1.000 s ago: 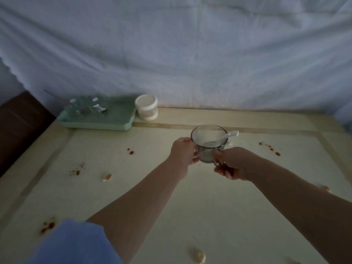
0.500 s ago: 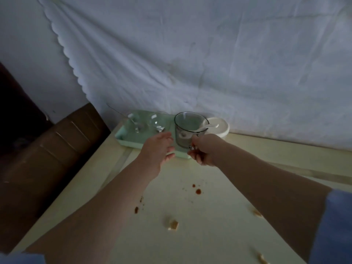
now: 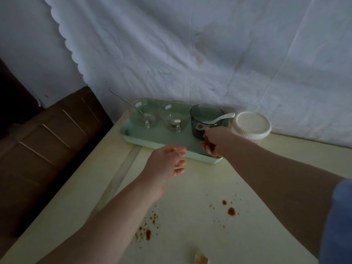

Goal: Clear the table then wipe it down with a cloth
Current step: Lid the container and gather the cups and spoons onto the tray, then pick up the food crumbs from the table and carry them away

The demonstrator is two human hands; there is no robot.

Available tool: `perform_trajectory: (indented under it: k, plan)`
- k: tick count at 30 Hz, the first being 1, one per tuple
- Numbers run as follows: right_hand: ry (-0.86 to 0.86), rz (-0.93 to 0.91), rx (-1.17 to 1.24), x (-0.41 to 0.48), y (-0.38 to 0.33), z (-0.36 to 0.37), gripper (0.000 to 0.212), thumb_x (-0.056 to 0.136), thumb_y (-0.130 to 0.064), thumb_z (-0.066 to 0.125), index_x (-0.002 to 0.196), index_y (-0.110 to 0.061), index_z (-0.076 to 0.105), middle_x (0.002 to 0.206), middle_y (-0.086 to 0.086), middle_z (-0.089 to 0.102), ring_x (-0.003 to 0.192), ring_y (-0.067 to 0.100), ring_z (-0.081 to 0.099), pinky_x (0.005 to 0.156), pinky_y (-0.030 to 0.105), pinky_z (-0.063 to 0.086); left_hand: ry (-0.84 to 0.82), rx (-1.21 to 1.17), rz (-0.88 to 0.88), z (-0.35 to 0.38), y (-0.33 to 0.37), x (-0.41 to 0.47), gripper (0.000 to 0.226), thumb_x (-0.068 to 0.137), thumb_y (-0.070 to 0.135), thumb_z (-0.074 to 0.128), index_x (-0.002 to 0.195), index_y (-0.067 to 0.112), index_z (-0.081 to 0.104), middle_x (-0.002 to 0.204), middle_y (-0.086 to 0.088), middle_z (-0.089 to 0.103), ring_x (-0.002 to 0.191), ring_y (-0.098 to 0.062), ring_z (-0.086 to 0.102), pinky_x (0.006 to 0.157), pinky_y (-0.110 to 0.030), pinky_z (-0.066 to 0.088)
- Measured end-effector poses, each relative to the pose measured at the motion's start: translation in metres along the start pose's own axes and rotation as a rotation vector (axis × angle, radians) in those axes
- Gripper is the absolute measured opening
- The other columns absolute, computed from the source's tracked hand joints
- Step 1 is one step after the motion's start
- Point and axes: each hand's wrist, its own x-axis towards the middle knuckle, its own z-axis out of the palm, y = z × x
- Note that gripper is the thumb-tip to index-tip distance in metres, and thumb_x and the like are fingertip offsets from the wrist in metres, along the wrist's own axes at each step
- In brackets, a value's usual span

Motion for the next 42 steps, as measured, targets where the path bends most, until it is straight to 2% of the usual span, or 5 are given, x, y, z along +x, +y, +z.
perform_trajectory:
  k: [9, 14, 21, 36, 42]
  plan:
    - [0.070, -0.214, -0.133, -0.007, 0.019, -0.009, 0.024, 0.089, 0.002, 0.046, 0.069, -0.012, 0.041, 0.100, 0.014, 0.049, 0.093, 0.026, 0.053, 0.093, 0.041, 0.052, -0.026, 0.039, -0.042, 0.004, -0.016, -0.010, 0.019, 0.090, 0.002, 0.052, 0.088, 0.015, 0.066, 0.091, -0.006, 0.066, 0.082, -0.019, 0.064, 0.079, -0.032, 0.054]
    - [-0.058, -0.271, -0.088, -0.066, 0.044, -0.029, 0.019, 0.088, 0.003, 0.049, 0.078, -0.011, 0.056, 0.080, 0.006, 0.057, 0.069, 0.015, 0.058, 0.063, 0.022, 0.051, -0.207, 0.444, -0.067, 0.018, -0.033, -0.052, 0.013, 0.085, 0.001, 0.059, 0.096, 0.001, 0.066, 0.079, -0.008, 0.062, 0.069, -0.018, 0.059, 0.057, -0.017, 0.049]
    - [-0.136, -0.196, -0.187, -0.151, 0.093, -0.068, 0.020, 0.087, 0.003, 0.055, 0.075, -0.010, 0.064, 0.080, 0.010, 0.065, 0.071, 0.019, 0.064, 0.075, 0.027, 0.056, -0.215, 1.063, 0.075, 0.040, -0.087, -0.103, 0.018, 0.074, 0.020, 0.074, 0.083, 0.017, 0.059, 0.088, 0.001, 0.061, 0.079, -0.015, 0.060, 0.066, -0.025, 0.046]
    - [-0.186, -0.161, -0.372, -0.252, 0.213, -0.154, 0.011, 0.086, 0.003, 0.057, 0.087, -0.004, 0.066, 0.076, 0.008, 0.064, 0.065, 0.014, 0.062, 0.059, 0.017, 0.053, -0.149, 0.790, -0.017, 0.047, -0.133, -0.199, 0.021, 0.085, -0.004, 0.055, 0.070, 0.011, 0.057, 0.060, -0.005, 0.056, 0.041, -0.009, 0.052, 0.050, -0.021, 0.043]
    - [0.028, -0.187, -0.388, -0.256, 0.237, -0.186, 0.022, 0.083, 0.003, 0.059, 0.068, -0.012, 0.063, 0.071, 0.006, 0.061, 0.073, 0.022, 0.062, 0.079, 0.033, 0.057, 0.042, 1.144, -0.028, 0.036, -0.163, -0.239, 0.024, 0.081, 0.027, 0.068, 0.089, 0.010, 0.053, 0.093, -0.008, 0.062, 0.086, -0.025, 0.058, 0.071, -0.032, 0.041]
